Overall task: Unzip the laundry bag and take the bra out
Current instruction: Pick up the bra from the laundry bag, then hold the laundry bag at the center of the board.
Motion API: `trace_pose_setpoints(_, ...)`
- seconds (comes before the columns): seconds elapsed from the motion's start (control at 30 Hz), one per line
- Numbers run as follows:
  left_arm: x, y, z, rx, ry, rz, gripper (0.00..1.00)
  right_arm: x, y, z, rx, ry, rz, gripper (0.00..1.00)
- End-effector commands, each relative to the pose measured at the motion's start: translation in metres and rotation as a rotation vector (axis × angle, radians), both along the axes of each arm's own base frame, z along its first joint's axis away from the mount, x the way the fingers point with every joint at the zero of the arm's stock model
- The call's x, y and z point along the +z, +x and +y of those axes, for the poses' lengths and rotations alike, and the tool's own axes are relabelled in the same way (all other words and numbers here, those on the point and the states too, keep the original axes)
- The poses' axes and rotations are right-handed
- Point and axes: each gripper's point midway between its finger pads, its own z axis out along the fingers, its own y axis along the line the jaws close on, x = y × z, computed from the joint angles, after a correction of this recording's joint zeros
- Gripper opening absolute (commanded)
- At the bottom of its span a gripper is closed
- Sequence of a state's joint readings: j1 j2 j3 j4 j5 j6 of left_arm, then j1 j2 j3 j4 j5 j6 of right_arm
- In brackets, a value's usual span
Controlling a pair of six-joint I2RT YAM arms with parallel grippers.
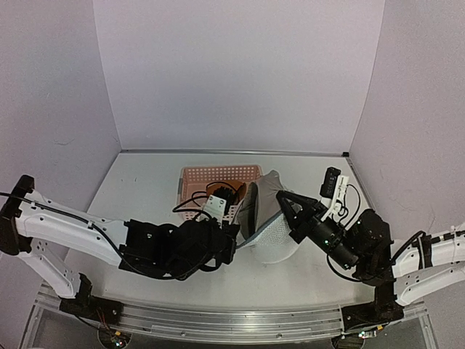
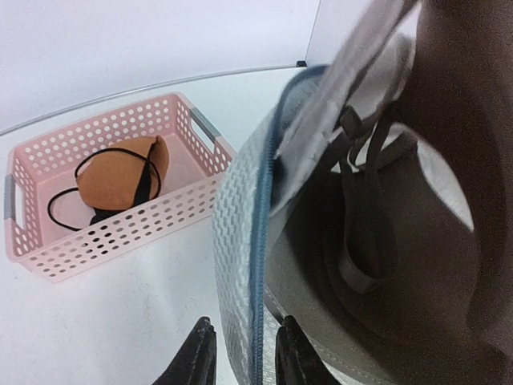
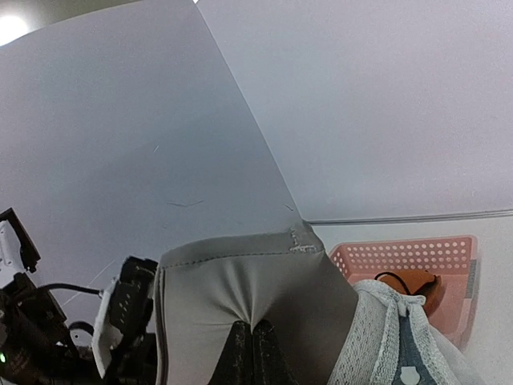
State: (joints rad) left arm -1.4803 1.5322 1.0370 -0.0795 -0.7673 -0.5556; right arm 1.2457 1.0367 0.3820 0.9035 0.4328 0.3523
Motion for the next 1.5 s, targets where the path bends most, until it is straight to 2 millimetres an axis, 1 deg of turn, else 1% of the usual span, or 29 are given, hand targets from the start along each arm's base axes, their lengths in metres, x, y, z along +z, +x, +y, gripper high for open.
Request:
trace_pose_setpoints(0.0, 0.036, 0.005, 0.03, 0.072, -0.106, -0.023, 0.31, 0.007, -0.015, -0.003, 0.096, 0.075, 0.004, 0.0)
trace_pose_setpoints(0.13, 0.048, 0.003, 0.04, 0.055, -0.151, -0.023, 0.36, -0.014, -0.026, 0.008, 0.18, 0.011, 0.024, 0.0)
trace_pose_setpoints(0.3, 0.058, -0.002, 0.051, 0.027, -0.185, -0.021, 0.46, -0.031, -0.039, 0.015, 0.266, -0.039, 0.019, 0.0)
trace_pose_setpoints(0.4, 0.068, -0.003, 0.063, 0.018, -0.211, -0.03, 0.51, -0.036, -0.05, 0.017, 0.32, -0.07, -0.031, 0.0)
trace_pose_setpoints(0.47, 0.074, -0.004, 0.07, 0.011, -0.22, -0.042, 0.55, -0.04, -0.061, 0.02, 0.368, -0.111, -0.098, 0.0)
trace_pose_setpoints(0.63, 0.095, -0.006, 0.081, -0.03, -0.211, -0.084, 0.61, -0.046, -0.097, 0.032, 0.54, -0.225, -0.333, 0.0)
trace_pose_setpoints(0.73, 0.107, -0.011, 0.078, -0.116, -0.219, -0.084, 0.64, -0.048, -0.12, 0.038, 0.646, -0.276, -0.482, 0.0)
trace_pose_setpoints(0.8, 0.109, -0.014, 0.071, -0.185, -0.211, -0.077, 0.64, -0.056, -0.134, 0.044, 0.727, -0.321, -0.564, 0.0)
trace_pose_setpoints(0.9, 0.101, -0.017, 0.056, -0.286, -0.161, -0.043, 0.64, -0.075, -0.139, 0.052, 0.784, -0.409, -0.616, 0.0)
trace_pose_setpoints(1.03, 0.076, -0.026, 0.03, -0.449, -0.067, 0.026, 0.62, -0.093, -0.145, 0.061, 0.856, -0.494, -0.665, 0.0)
trace_pose_setpoints(1.17, 0.05, -0.033, 0.011, -0.584, 0.013, 0.098, 0.6, -0.099, -0.15, 0.063, 0.905, -0.519, -0.706, 0.0)
trace_pose_setpoints(1.2, 0.038, -0.035, 0.007, -0.617, 0.039, 0.131, 0.6, -0.1, -0.152, 0.063, 0.921, -0.52, -0.714, 0.0)
trace_pose_setpoints(1.23, 0.032, -0.037, 0.004, -0.649, 0.049, 0.155, 0.6, -0.101, -0.153, 0.063, 0.933, -0.524, -0.719, 0.0)
trace_pose_setpoints(1.3, 0.021, -0.044, -0.002, -0.708, 0.065, 0.205, 0.59, -0.104, -0.154, 0.064, 0.951, -0.528, -0.724, 0.0)
trace_pose_setpoints(1.33, 0.017, -0.053, -0.006, -0.765, 0.063, 0.238, 0.6, -0.105, -0.155, 0.064, 0.961, -0.53, -0.724, 0.0)
trace_pose_setpoints(1.4, 0.008, -0.061, -0.009, -0.811, 0.067, 0.282, 0.61, -0.108, -0.156, 0.065, 0.975, -0.537, -0.728, 0.0)
trace_pose_setpoints(1.47, -0.004, -0.064, -0.008, -0.825, 0.084, 0.328, 0.64, -0.108, -0.155, 0.065, 0.974, -0.543, -0.733, 0.0)
